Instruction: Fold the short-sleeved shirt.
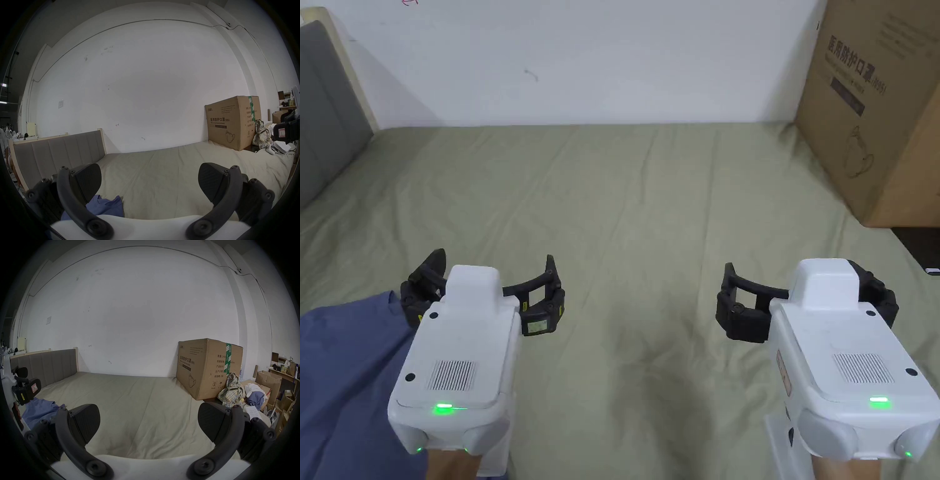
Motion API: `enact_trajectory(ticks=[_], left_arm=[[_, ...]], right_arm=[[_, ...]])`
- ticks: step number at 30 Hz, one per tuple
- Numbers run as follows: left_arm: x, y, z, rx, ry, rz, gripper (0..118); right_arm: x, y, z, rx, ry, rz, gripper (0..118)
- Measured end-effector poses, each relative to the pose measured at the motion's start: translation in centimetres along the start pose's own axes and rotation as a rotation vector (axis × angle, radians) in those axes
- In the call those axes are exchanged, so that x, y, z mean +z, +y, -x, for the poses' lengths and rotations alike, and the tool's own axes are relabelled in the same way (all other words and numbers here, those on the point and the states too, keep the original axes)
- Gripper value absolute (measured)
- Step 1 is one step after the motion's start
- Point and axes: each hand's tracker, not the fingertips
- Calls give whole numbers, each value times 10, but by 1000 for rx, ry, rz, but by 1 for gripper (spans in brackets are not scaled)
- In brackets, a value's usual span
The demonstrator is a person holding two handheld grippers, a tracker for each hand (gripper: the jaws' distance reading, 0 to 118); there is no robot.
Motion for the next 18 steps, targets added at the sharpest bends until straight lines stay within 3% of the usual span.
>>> enact_trajectory(ticks=[18], left_arm=[[2, 2, -2, -7, 6, -8, 118]], right_arm=[[1, 2, 0, 0, 12, -3, 117]])
